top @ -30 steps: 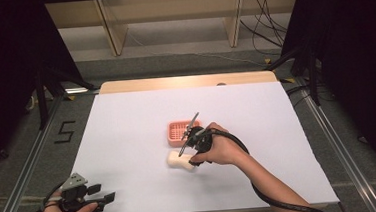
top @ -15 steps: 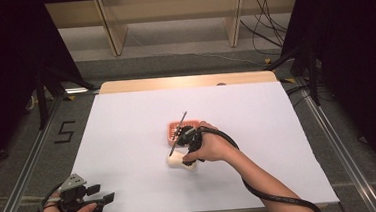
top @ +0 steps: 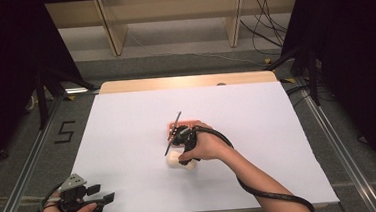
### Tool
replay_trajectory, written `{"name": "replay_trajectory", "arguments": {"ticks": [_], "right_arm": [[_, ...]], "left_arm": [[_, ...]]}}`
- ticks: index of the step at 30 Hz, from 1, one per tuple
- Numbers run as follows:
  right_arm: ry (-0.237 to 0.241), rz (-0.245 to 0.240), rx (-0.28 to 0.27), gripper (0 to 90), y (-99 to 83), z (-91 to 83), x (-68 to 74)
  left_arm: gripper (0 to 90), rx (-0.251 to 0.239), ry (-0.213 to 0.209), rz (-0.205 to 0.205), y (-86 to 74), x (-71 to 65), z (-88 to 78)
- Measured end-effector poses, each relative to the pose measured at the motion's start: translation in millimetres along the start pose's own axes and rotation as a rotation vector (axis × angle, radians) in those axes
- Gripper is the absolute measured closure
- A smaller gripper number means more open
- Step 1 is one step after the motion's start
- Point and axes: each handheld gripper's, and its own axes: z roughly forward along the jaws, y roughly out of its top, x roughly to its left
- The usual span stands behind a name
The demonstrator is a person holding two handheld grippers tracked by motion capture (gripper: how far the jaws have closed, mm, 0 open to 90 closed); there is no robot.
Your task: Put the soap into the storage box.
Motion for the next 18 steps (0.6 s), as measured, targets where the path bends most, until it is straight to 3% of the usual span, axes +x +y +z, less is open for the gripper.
{"name": "replay_trajectory", "arguments": {"ticks": [4, 6, 7, 9, 10, 11, 13, 14, 16, 18], "right_arm": [[-0.002, -0.003, 0.004, 43.6, 3.7, 3.1, 0.6], [-0.021, -0.031, 0.022, 43.5, 5.2, 3.2, -0.3], [0.001, -0.014, 0.006, 43.5, 6.9, 4.2, 1.6], [-0.002, -0.009, 0.007, 43.5, 8.4, 4.7, 2.0], [-0.014, -0.031, 0.020, 43.5, 9.0, 4.3, 0.4], [0.006, -0.015, 0.005, 43.5, 9.7, 5.4, 1.2], [-0.001, 0.000, 0.010, 43.5, 10.4, 5.3, 2.2], [-0.022, -0.039, 0.021, 43.5, 10.3, 5.3, -0.3], [-0.018, -0.050, 0.015, 43.5, 10.9, 6.5, -0.8], [0.006, -0.013, 0.005, 43.5, 11.8, 7.5, 1.8]], "left_arm": [[31.2, 0.002, -0.002, 0.001, 0.0, 0.1, -0.2], [31.2, 0.016, -0.015, 0.005, 0.6, 0.9, -1.3], [31.2, 0.014, -0.014, 0.006, 0.6, 1.0, -1.2], [31.2, 0.014, -0.014, 0.005, 0.6, 0.9, -1.2], [31.2, 0.014, -0.015, 0.005, 0.6, 0.9, -1.2], [31.2, 0.014, -0.015, 0.005, 0.6, 0.9, -1.1], [31.2, 0.014, -0.015, 0.005, 0.6, 0.9, -1.1], [31.2, 0.014, -0.015, 0.004, 0.6, 0.9, -1.1], [31.2, 0.014, -0.015, 0.004, 0.6, 0.8, -1.0], [31.2, 0.014, -0.013, 0.003, 0.6, 0.7, -1.0]]}}
